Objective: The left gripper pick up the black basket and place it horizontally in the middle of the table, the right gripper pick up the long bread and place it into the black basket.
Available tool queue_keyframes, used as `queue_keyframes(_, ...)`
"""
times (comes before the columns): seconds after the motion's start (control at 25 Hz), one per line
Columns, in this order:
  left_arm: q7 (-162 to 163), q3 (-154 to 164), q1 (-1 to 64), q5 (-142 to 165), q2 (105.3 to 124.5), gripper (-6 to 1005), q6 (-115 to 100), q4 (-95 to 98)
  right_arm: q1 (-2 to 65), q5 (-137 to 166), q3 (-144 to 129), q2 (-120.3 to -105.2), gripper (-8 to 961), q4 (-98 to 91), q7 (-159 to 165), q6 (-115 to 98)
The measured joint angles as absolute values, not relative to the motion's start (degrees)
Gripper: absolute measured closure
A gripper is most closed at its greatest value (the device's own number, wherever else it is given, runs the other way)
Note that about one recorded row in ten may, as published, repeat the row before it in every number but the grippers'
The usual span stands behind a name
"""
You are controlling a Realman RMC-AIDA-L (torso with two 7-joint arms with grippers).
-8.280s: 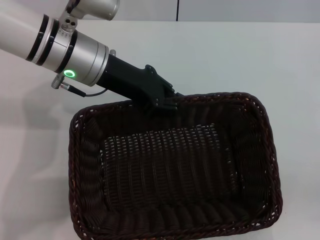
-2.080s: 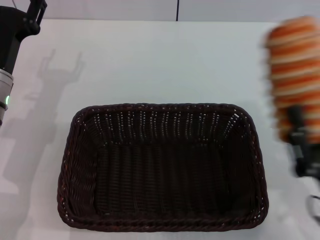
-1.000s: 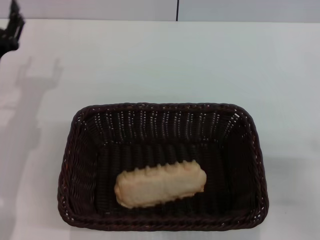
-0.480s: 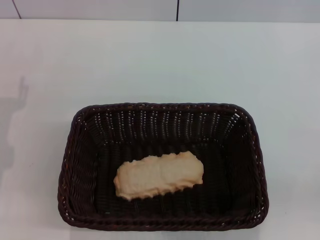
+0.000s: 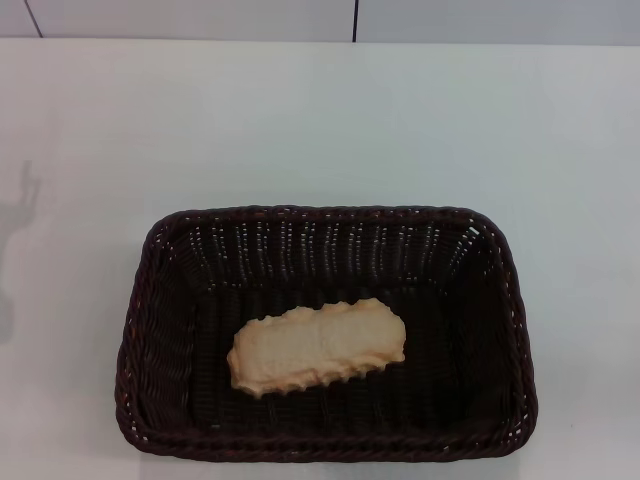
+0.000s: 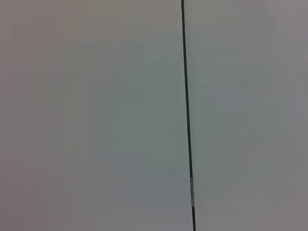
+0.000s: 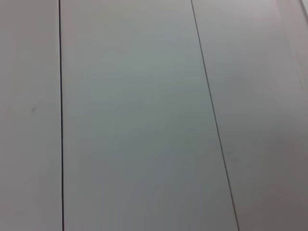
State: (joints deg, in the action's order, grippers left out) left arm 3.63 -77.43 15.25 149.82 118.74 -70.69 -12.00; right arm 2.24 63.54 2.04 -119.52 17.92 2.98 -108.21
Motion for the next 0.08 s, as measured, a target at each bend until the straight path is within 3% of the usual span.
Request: queue_keyframes(0.08, 3.60, -77.23, 15.26, 149.81, 118.74, 275, -70.41, -11.99, 2.32, 63.49, 2.05, -119.52, 109, 17.66, 2.95, -108.03)
